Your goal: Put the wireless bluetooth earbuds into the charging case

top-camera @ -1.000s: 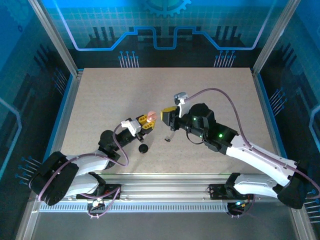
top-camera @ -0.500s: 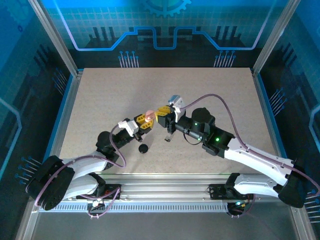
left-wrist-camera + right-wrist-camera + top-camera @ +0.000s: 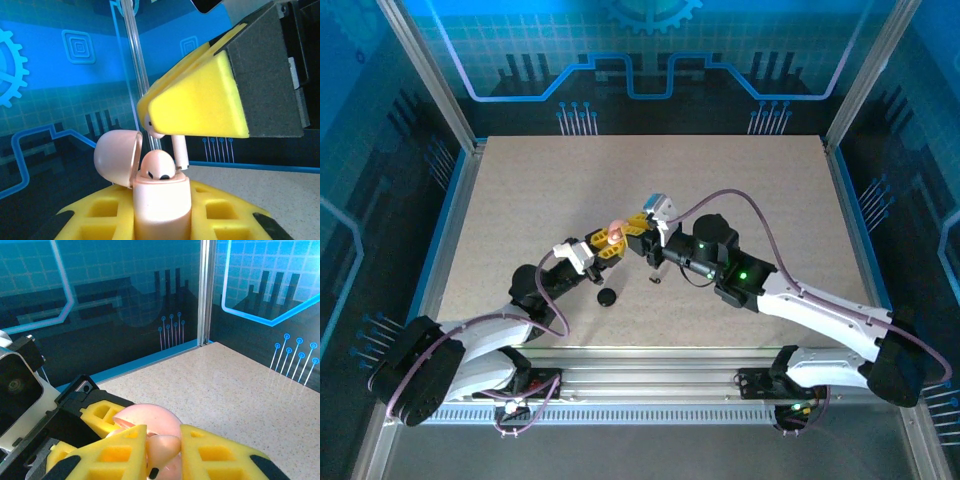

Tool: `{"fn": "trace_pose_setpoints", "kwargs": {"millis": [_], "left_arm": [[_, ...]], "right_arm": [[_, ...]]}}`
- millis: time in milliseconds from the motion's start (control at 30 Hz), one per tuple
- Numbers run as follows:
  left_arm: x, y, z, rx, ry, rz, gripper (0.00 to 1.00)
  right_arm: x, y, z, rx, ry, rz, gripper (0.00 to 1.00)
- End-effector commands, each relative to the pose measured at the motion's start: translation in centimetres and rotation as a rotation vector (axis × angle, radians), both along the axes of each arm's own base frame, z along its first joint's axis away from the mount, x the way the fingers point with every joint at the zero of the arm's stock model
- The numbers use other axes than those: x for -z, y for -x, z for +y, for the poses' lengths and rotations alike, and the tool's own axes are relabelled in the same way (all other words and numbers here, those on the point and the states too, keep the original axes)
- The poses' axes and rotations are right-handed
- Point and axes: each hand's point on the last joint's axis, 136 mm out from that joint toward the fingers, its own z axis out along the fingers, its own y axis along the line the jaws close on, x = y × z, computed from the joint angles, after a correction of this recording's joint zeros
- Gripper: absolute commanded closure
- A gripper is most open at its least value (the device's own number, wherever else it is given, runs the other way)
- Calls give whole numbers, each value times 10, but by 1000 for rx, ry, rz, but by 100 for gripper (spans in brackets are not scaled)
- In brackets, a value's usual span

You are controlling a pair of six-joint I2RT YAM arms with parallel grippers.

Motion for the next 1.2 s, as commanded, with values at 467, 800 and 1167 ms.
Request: {"fn": "trace_pose_setpoints", "kwargs": {"millis": [467,800,1167], "left_arm": [[-13,11,3,20,42,-36,87],[-18,12,5,15,53,-47,87],[-18,11,4,17,51,-43,87]], "right_arm": [[-14,-1,13,-36,-46,-22,79],[3,-4,13,-32,0,7,79],[-8,-2,8,-46,-36,33,66]]}}
